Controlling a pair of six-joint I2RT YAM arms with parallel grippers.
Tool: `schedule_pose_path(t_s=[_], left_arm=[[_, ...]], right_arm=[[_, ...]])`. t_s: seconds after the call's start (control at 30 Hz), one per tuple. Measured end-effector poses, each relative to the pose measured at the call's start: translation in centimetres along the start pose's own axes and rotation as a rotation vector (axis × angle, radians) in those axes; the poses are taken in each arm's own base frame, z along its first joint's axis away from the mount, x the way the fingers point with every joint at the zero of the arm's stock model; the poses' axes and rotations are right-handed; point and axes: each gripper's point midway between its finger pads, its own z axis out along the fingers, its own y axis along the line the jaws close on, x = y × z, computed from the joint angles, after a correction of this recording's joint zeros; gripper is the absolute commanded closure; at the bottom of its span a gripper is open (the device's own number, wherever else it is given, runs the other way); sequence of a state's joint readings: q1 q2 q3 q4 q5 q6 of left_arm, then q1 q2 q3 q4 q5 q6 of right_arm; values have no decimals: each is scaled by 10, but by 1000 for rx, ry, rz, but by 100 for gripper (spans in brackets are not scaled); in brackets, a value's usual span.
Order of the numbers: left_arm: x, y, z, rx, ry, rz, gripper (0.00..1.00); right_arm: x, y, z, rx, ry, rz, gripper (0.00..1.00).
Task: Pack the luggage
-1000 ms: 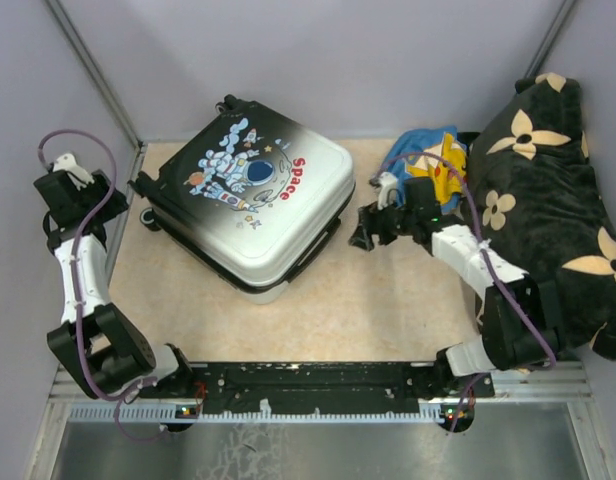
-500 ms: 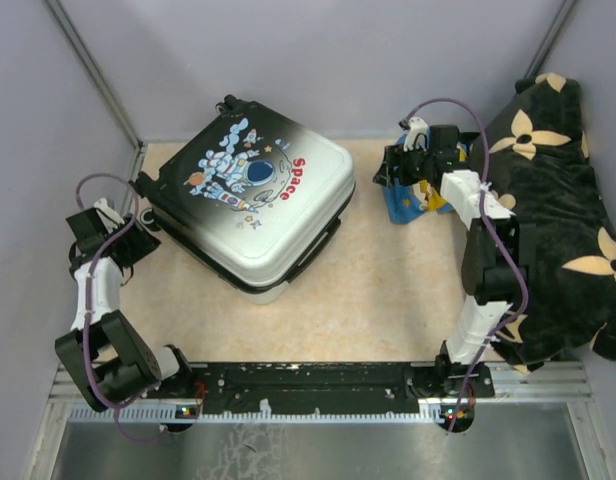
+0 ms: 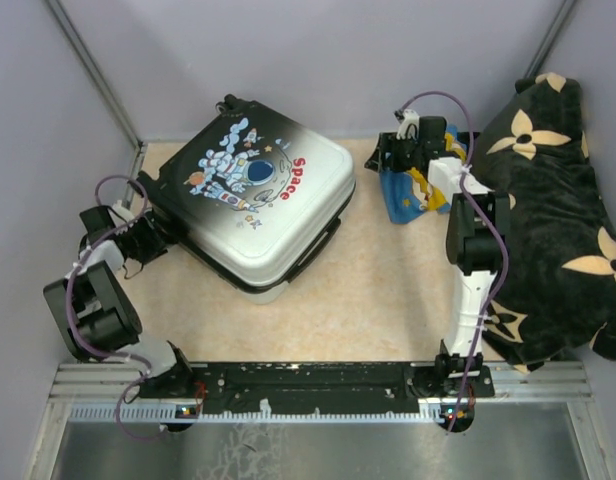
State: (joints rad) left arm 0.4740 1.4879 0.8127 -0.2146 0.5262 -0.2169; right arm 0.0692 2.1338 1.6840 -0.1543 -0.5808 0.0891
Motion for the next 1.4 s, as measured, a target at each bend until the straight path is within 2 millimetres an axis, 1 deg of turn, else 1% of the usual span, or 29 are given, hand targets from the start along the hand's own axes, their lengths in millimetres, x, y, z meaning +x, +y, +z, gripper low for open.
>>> schedule_pose_path(t_s=[0.13, 0.27, 0.37, 0.4, 0.47, 0.5, 0.57, 0.63, 0.7, 0.73, 0.77, 0.8, 0.83, 0.87, 0.9, 0.97, 1.03, 1.07, 1.1, 1.17, 1.23, 1.33, 1.4], left_arm=[[-9, 5, 18, 16, 39, -9, 47], [-43, -6, 44, 101, 46, 42, 45], [-74, -26, 72, 181, 50, 149, 44], [-83, -35, 83, 213, 51, 189, 44], [-100, -54, 98, 274, 43, 256, 43], [-105, -61, 101, 293, 36, 284, 43], [-112, -73, 101, 317, 23, 333, 41], [-121, -80, 96, 328, -2, 380, 35], [-128, -83, 87, 331, -28, 408, 32], [-132, -85, 81, 328, -46, 421, 31], [-136, -89, 70, 328, -69, 442, 31], [-141, -95, 57, 326, -101, 468, 29], [-147, -101, 45, 326, -132, 491, 29], [-152, -109, 32, 329, -167, 518, 29], [-159, -121, 12, 335, -218, 558, 28], [-170, -143, -19, 351, -296, 630, 28], [-175, -168, -52, 378, -366, 725, 28], [-175, -179, -66, 390, -394, 776, 27], [-171, -192, -80, 410, -417, 828, 27], [-159, -209, -101, 450, -439, 915, 26], [-138, -222, -116, 496, -435, 997, 26], [-104, -237, -130, 556, -405, 1123, 26], [-79, -248, -134, 604, -374, 1199, 26]], right_arm=[[1, 2, 11, -56, 6, 9, 31], [9, 7, 22, -125, 29, 37, 31], [14, 7, 30, -158, 41, 64, 33], [17, 7, 32, -167, 48, 76, 34], [22, 8, 35, -184, 61, 99, 35], [23, 9, 36, -191, 67, 108, 36], [26, 12, 36, -208, 74, 130, 37], [31, 15, 35, -228, 74, 151, 38], [47, 19, 33, -242, 91, 189, 39], [60, 22, 31, -246, 109, 216, 39], [74, 24, 29, -241, 127, 242, 39], [82, 23, 29, -231, 135, 256, 39], [90, 21, 27, -221, 141, 270, 40], [92, 22, 25, -221, 131, 271, 40], [93, 22, 22, -206, 121, 265, 40], [96, 24, 16, -186, 111, 262, 40], [102, 30, 8, -175, 105, 265, 41], [105, 33, 5, -171, 103, 267, 41], [109, 38, 3, -169, 102, 268, 41], [115, 50, -1, -169, 102, 266, 41], [124, 65, -4, -176, 110, 270, 41], [143, 94, -9, -204, 126, 284, 41], [158, 120, -12, -239, 148, 288, 42]])
